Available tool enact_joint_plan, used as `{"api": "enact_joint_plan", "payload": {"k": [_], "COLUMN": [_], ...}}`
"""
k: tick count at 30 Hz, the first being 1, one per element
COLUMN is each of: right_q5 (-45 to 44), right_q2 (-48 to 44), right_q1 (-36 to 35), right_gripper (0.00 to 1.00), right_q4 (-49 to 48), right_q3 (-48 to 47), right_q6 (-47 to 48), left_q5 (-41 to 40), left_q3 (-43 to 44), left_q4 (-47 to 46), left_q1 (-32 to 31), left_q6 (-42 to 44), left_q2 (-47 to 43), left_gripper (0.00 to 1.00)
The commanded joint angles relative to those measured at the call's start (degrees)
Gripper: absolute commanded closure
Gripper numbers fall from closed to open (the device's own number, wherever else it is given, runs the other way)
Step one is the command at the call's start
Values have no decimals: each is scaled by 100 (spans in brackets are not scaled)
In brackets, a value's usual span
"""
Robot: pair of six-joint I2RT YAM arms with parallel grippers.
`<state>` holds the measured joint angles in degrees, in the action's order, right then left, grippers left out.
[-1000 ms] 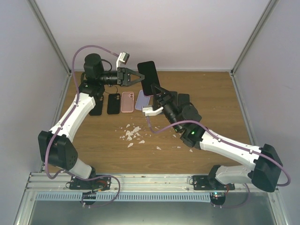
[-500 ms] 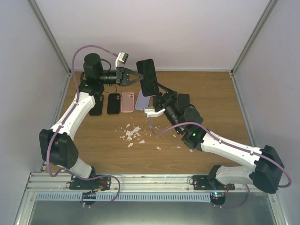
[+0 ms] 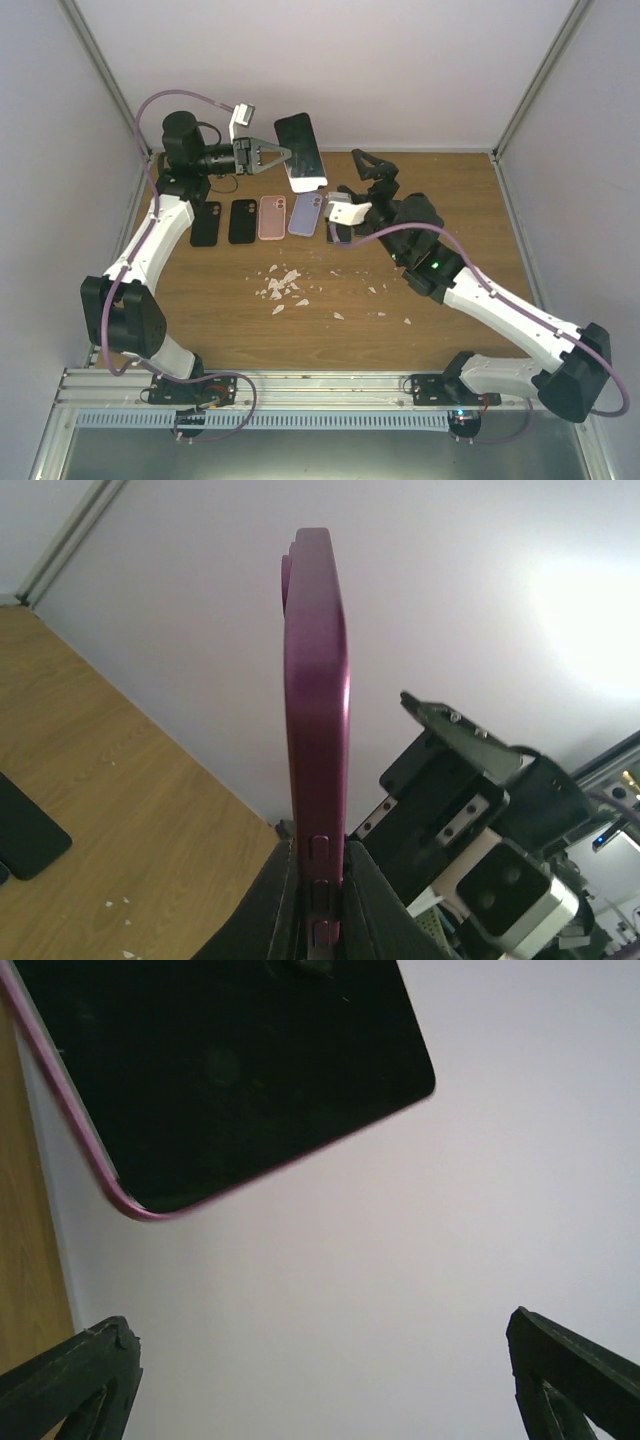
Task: Take the phone out of the phone case
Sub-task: Place the phone at the center of the board.
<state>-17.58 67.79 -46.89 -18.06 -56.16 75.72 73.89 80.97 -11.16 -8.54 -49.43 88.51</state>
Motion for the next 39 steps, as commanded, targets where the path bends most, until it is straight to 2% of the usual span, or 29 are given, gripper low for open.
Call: {"api": "enact_joint_plan", "payload": {"k": [1,9,19,25,31,39], "right_q5": [523,1845,3708,5184,6750,7347], "right_q2": [-151,276,853,1074,1142,1095], "right_q1": [271,780,1313,1989,2430,2448], "right_gripper": [1,2,10,19,29,31], "right_q4": [1399,3317,4510,4544,3976,3394], "right_q3": [-638,-2258,-3460,-3482,-2981,-2577], "right_q6": [-1543,-3673,-5664,-6999,-8244,-8972], "left_q5": [66,-42,-230,-266,-361,-445], "left_q3": [-70,-348,-917,-1239,-1449,-1513], "left_q4": [-608,-946,-1975,-2206,-2233,-2239], "left_q1": [71,66,-130,-231,-314,-370], "left_q6": [465,701,386,376,472,467], "left_q2": [-124,-315,-618,-838,-1018,-1098], "left_gripper": [100,100,100,100,100,100]}}
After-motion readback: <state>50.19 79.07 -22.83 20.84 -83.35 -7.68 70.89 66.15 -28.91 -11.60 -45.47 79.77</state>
